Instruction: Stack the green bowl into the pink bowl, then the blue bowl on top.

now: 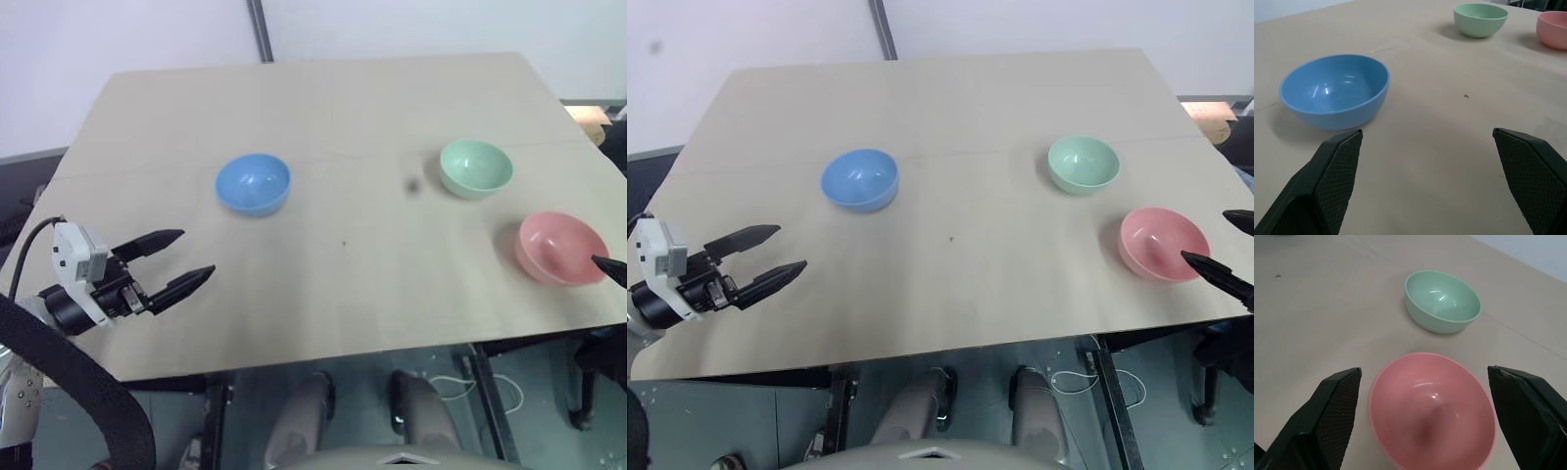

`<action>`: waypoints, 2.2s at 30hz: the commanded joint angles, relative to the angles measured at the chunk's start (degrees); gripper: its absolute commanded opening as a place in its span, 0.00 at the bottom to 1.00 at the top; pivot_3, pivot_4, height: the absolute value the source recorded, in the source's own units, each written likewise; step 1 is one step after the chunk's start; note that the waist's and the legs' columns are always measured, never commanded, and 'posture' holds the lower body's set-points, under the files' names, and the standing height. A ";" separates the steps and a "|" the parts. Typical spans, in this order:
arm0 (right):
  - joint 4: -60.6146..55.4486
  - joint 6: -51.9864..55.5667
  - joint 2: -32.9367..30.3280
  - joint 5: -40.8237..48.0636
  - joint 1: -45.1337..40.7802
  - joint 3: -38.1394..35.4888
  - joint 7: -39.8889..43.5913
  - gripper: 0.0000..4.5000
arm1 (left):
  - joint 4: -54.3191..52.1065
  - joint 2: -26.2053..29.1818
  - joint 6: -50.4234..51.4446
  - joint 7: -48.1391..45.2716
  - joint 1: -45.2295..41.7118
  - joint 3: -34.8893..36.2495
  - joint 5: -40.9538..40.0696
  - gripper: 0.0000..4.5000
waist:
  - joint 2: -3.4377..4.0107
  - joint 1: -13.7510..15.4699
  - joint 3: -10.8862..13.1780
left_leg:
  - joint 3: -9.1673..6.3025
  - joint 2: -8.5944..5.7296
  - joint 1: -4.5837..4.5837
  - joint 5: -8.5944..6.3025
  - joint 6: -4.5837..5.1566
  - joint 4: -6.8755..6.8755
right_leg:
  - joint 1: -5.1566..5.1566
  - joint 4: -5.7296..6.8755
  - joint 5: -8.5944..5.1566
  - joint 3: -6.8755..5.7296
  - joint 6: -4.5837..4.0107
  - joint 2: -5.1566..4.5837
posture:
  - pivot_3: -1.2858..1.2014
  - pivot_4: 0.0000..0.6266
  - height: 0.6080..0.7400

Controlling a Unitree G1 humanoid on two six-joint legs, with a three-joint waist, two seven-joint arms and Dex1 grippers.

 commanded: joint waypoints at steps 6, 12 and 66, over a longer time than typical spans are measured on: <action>-0.95 -0.78 -0.74 -1.75 -3.45 2.54 -1.49 1.00 | -1.51 -1.51 -1.02 -2.01 -1.69 1.34 -2.44 1.00 | 0.00 0.04 0.00 | 0.15 0.09 0.02 -0.03 -0.03 0.20 | 0.02 0.04 0.01 0.00 0.00 0.01 | 0.52 0.24 1.00; -3.93 4.09 0.09 -2.44 -6.17 7.76 -6.83 1.00 | -1.03 -2.30 -2.44 -6.42 -6.00 0.07 -4.87 1.00 | -0.01 0.33 -0.01 | 0.14 0.08 0.02 0.03 0.07 0.22 | 0.02 0.08 0.05 0.01 -0.05 0.04 | 0.52 0.24 1.00; -2.19 2.74 26.74 -30.45 -46.46 65.63 -14.14 0.79 | -5.31 -7.77 -2.38 1.21 -7.17 -3.22 -3.69 1.00 | -0.32 -1.20 -0.17 | 0.18 0.64 0.12 0.00 -0.26 0.42 | -0.05 0.07 0.99 0.25 -0.49 1.06 | 0.52 0.24 1.00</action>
